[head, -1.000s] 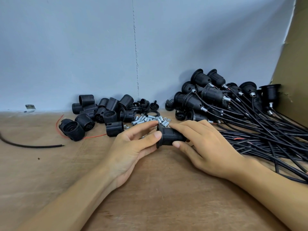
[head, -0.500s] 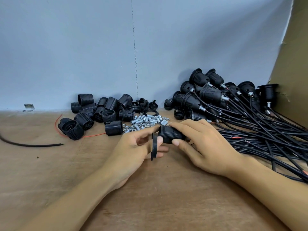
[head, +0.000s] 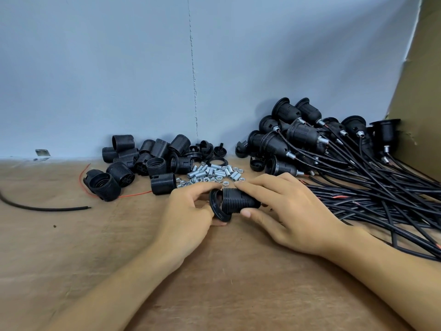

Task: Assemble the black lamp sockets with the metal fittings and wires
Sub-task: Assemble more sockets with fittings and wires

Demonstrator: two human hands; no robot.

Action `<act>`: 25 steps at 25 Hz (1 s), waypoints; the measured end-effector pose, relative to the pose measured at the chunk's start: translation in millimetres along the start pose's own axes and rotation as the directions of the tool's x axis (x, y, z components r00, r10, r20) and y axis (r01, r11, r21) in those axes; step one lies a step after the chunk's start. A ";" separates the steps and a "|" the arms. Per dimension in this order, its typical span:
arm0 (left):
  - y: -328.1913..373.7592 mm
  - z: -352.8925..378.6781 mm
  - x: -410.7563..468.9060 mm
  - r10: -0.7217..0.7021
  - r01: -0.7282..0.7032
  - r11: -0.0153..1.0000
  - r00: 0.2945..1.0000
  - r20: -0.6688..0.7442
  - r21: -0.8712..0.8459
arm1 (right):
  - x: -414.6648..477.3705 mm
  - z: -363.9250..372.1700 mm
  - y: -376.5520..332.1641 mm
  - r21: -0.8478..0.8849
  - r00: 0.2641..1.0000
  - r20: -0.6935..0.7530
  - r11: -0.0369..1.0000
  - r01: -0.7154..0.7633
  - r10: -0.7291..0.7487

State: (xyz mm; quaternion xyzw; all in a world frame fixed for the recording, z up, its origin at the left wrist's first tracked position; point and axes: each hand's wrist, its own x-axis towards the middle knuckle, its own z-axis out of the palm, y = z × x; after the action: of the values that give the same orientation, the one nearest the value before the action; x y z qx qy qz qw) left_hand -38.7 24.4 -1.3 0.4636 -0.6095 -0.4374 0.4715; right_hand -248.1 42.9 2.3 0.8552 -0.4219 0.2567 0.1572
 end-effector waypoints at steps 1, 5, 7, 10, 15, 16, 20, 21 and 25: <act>0.2 1.8 0.1 -0.013 0.013 0.999 1.000 -0.003 -0.030 | 0.1 0.0 -0.4 -0.004 1.000 0.000 1.000 -0.005 0.005; 0.9 10.8 -1.2 -0.060 0.055 0.982 0.998 -0.024 -0.180 | 0.0 0.0 -1.3 -0.040 1.000 -0.001 0.999 -0.031 0.031; 0.7 11.3 -0.7 -0.097 0.098 0.951 0.995 0.020 -0.292 | 0.4 -0.6 -2.3 -0.051 0.999 0.000 0.998 -0.044 0.044; 0.5 9.9 -1.7 -0.074 0.092 0.929 0.995 0.064 -0.358 | 0.9 -1.6 -4.0 -0.041 0.998 -0.004 0.997 -0.063 0.063; -1.4 7.2 -2.4 -0.012 0.044 0.933 0.996 0.092 -0.357 | 0.3 -2.0 -8.0 0.014 0.991 0.008 0.991 -0.133 0.133; -1.7 6.7 -1.7 -0.007 0.043 0.935 0.995 0.102 -0.353 | 0.2 -1.8 -7.6 0.041 0.987 0.025 0.987 -0.157 0.156; -2.8 2.5 -0.9 0.033 0.014 0.953 0.988 0.148 -0.302 | -0.9 1.1 -3.4 0.119 0.976 0.053 0.969 -0.215 0.210; -3.2 1.6 -1.0 0.048 -0.002 0.960 0.986 0.159 -0.279 | -0.7 1.2 -1.9 0.136 0.974 0.048 0.965 -0.224 0.220; -3.7 -0.6 -1.2 0.089 -0.044 0.968 0.980 0.176 -0.246 | -0.4 2.8 0.2 0.137 0.976 0.039 0.967 -0.216 0.213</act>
State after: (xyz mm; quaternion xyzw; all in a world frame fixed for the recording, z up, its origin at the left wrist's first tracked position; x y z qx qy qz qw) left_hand -37.4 24.8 -5.0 0.3393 -0.6086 -0.5333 0.4797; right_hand -247.6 41.6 -0.2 0.8165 -0.4947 0.2911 0.0630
